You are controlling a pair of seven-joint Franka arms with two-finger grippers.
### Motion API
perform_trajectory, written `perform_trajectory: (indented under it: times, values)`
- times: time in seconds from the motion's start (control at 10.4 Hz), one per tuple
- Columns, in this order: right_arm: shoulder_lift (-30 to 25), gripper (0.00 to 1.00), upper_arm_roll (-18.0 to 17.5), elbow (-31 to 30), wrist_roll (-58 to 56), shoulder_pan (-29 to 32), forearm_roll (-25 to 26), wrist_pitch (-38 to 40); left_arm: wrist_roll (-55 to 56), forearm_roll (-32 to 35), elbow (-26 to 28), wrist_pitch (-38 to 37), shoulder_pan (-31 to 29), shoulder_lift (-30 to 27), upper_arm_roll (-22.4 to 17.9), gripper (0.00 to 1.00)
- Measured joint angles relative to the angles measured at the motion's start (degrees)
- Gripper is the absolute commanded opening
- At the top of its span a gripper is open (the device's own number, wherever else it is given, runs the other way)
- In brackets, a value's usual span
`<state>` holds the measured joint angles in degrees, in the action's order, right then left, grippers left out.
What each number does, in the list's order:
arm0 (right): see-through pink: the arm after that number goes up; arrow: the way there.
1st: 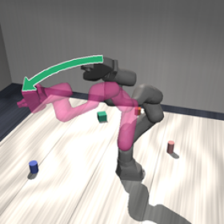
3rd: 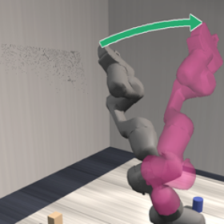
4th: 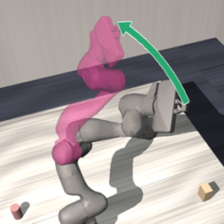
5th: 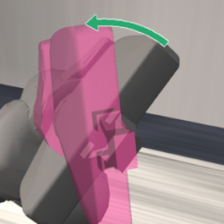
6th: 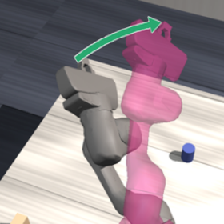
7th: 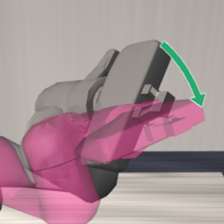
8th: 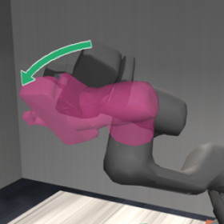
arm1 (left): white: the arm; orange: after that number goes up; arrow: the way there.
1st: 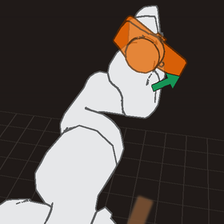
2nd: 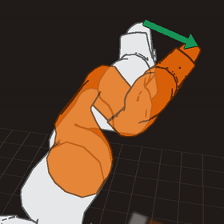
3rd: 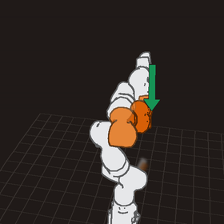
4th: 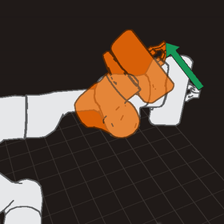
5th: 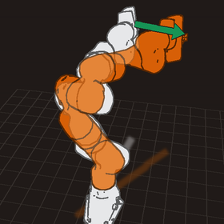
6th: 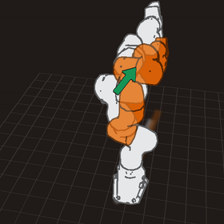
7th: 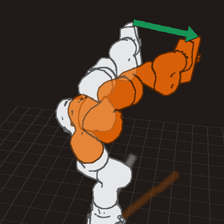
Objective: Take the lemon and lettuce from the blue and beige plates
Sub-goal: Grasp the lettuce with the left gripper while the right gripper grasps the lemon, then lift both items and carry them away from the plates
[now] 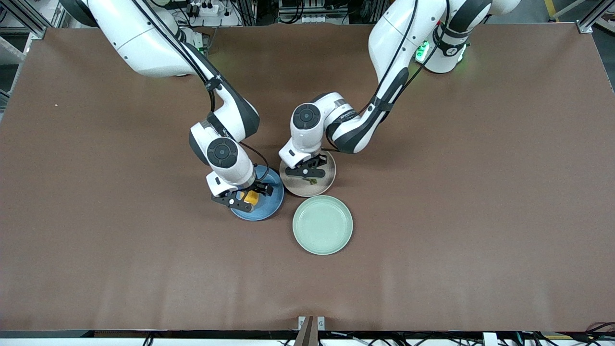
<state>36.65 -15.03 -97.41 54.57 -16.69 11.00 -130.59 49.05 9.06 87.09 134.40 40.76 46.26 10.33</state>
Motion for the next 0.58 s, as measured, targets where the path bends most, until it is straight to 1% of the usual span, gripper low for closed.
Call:
perform_trajectory:
  times: [0.1, 0.29, 0.48, 0.58]
  values:
    - [0.04, 1.0, 0.05, -0.03, 0.0, 0.07, 0.63, 0.0, 0.0, 0.0, -0.44, -0.34, -0.18, -0.56, -0.06, 0.0]
    - [0.45, 1.0, 0.05, -0.12, 0.0, 0.09, 1.92, 0.0, 0.0, 0.0, -0.87, -4.18, -0.55, -3.44, -0.29, 0.0]
    - [1.25, 1.0, 0.08, -0.12, 0.0, 0.14, 2.85, -0.1, 0.0, 0.01, -0.89, -7.2, -2.15, -6.46, -0.6, 0.0]
    - [1.56, 1.0, 0.1, -0.13, 0.0, 0.18, 3.04, -0.32, 0.0, 0.04, -0.85, -7.94, -3.39, -7.03, -0.74, 0.0]
